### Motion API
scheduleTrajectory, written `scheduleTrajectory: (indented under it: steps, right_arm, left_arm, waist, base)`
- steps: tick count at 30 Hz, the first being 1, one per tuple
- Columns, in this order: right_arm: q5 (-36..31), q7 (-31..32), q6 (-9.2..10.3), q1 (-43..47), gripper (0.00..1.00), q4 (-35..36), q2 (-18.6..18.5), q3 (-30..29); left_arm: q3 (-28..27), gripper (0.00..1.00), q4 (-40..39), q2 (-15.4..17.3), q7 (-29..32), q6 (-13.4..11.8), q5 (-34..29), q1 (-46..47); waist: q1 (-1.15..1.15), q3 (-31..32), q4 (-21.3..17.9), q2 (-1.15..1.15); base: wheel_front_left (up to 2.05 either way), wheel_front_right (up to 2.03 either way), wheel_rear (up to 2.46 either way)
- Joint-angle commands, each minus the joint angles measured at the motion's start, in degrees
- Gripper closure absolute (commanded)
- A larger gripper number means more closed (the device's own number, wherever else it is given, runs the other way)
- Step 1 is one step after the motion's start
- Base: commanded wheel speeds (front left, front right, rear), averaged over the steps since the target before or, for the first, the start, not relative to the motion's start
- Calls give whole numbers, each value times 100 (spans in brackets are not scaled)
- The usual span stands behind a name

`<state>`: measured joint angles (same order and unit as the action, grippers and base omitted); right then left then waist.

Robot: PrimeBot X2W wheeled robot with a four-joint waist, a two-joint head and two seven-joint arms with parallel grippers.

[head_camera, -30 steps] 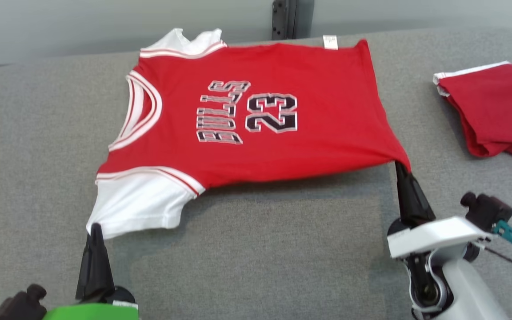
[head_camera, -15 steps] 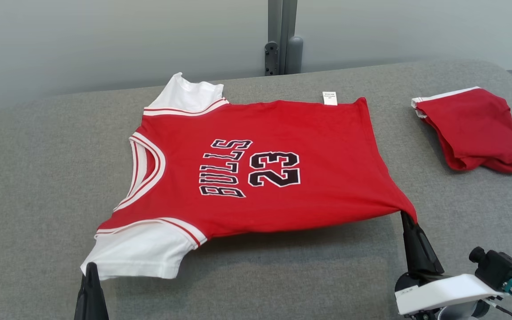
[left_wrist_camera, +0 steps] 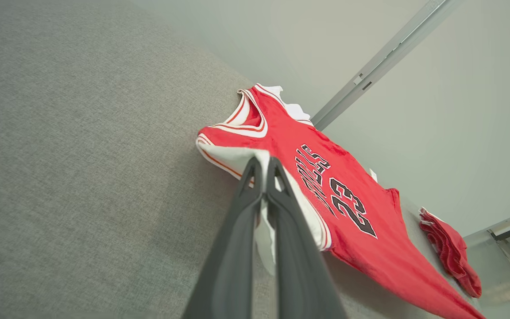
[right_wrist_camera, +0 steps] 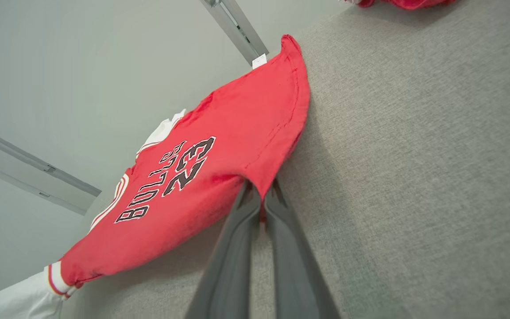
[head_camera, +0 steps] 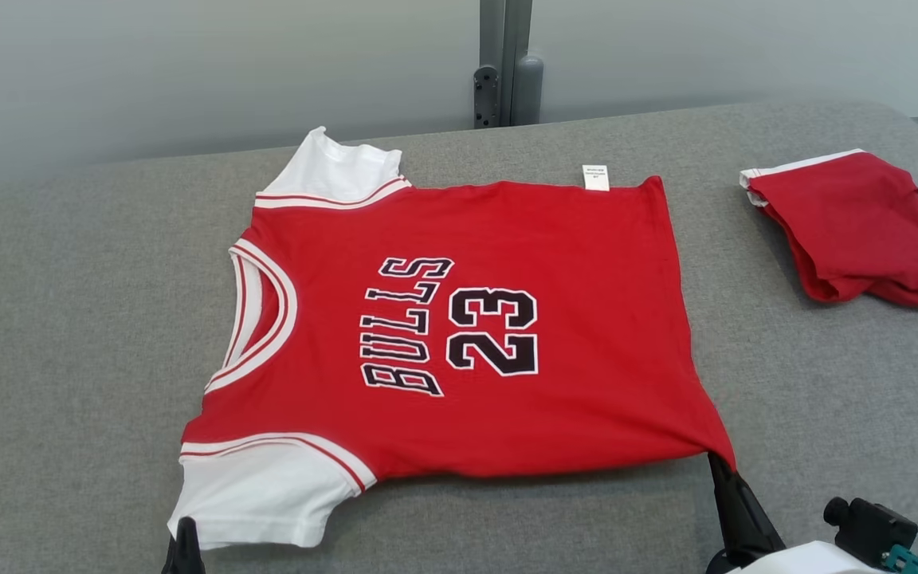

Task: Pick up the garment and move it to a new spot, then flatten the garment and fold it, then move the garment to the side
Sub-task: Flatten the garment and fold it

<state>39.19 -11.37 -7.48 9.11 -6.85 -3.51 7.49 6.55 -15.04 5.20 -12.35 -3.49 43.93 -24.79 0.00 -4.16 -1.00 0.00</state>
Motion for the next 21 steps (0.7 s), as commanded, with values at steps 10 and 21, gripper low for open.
scheduleTrajectory:
  steps: [10,21]
  right_arm:
    - [351,-182,-2,-527,100,-1128,15,252]
    - [846,-310,-2,-896,100,-1706,-17,618]
  left_arm:
    - [52,100,707,37,-35,194,68,527]
    - [27,100,1442,101,-76,404,5,1553]
  waist:
    - [0,32,-31,0]
    - [0,2,-128,0]
  base:
    - [0,0,0]
    - [0,0,0]
